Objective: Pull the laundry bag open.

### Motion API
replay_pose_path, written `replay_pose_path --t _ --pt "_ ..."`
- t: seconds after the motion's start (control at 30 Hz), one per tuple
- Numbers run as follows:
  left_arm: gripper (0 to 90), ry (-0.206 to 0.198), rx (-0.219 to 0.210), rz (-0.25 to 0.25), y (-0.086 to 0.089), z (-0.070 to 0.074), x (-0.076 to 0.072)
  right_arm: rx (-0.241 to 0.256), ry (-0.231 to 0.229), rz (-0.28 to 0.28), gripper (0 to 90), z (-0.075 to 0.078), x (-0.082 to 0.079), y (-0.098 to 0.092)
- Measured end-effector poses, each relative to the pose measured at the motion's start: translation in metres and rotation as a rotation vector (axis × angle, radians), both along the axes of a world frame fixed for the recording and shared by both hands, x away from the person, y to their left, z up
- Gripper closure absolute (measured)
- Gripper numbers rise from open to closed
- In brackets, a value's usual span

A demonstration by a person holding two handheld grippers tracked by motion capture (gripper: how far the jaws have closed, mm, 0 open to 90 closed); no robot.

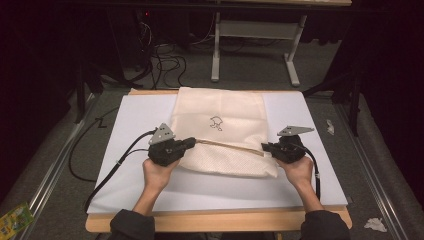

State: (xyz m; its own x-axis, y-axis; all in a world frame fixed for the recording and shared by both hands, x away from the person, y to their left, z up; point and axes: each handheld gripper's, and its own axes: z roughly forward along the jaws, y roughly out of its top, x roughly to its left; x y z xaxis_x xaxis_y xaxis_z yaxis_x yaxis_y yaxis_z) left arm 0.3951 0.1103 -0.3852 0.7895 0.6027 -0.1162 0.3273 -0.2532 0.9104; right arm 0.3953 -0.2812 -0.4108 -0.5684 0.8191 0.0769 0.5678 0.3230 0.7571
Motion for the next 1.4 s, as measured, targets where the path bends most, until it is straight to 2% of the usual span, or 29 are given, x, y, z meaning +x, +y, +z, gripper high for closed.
replay_pose_path --t 0.33,0.77,0.87,1.17,1.4 --pt "87.7 -0.009 0.001 0.016 0.008 0.004 -0.002 -0.005 -0.008 -0.001 88.4 -0.001 0.001 -0.001" --pt "87.7 -0.004 -0.005 0.029 0.013 0.000 -0.001 -0.009 -0.019 0.006 88.4 0.000 0.000 0.001" --pt "87.7 0.006 -0.013 0.041 0.019 0.000 -0.001 -0.010 -0.012 -0.002 88.4 -0.001 0.000 -0.001" --pt "87.7 0.000 -0.019 0.069 0.032 0.002 -0.002 -0.011 -0.010 -0.010 88.4 -0.001 0.001 -0.002" --pt "87.7 0.004 -0.017 0.074 0.035 0.000 -0.003 -0.016 -0.007 -0.009 88.4 0.000 0.001 -0.004"
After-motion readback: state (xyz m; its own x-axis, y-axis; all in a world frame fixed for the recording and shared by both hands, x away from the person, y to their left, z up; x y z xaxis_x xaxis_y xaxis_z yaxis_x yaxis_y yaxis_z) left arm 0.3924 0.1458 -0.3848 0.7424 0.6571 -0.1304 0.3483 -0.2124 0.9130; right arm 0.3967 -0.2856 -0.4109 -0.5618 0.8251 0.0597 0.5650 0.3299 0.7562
